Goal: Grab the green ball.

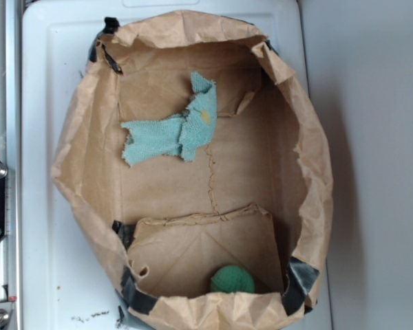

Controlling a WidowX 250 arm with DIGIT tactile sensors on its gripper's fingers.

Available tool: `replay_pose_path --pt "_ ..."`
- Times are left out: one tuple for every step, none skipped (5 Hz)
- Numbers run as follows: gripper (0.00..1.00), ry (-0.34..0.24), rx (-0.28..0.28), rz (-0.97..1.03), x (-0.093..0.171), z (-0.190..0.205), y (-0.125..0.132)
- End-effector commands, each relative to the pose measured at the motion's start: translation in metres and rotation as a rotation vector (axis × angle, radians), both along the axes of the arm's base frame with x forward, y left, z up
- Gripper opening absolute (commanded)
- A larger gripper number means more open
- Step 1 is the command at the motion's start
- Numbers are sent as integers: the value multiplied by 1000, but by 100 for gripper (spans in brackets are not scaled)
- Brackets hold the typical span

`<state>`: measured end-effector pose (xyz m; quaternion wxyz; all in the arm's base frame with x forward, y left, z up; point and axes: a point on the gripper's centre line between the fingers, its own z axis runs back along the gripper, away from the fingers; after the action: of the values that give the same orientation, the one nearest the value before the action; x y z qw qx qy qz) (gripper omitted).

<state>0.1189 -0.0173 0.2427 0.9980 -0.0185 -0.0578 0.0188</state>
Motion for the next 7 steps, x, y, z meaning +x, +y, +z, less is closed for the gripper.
replay_pose_path --pt "100 0 0 0 0 0 0" --pt "100 0 0 0 0 0 0" --pt "100 0 0 0 0 0 0" --pt "100 0 0 0 0 0 0" --pt "100 0 0 0 0 0 0" --pt "100 -3 -9 17 32 -2 -5" --pt "100 -15 7 4 55 -11 -2"
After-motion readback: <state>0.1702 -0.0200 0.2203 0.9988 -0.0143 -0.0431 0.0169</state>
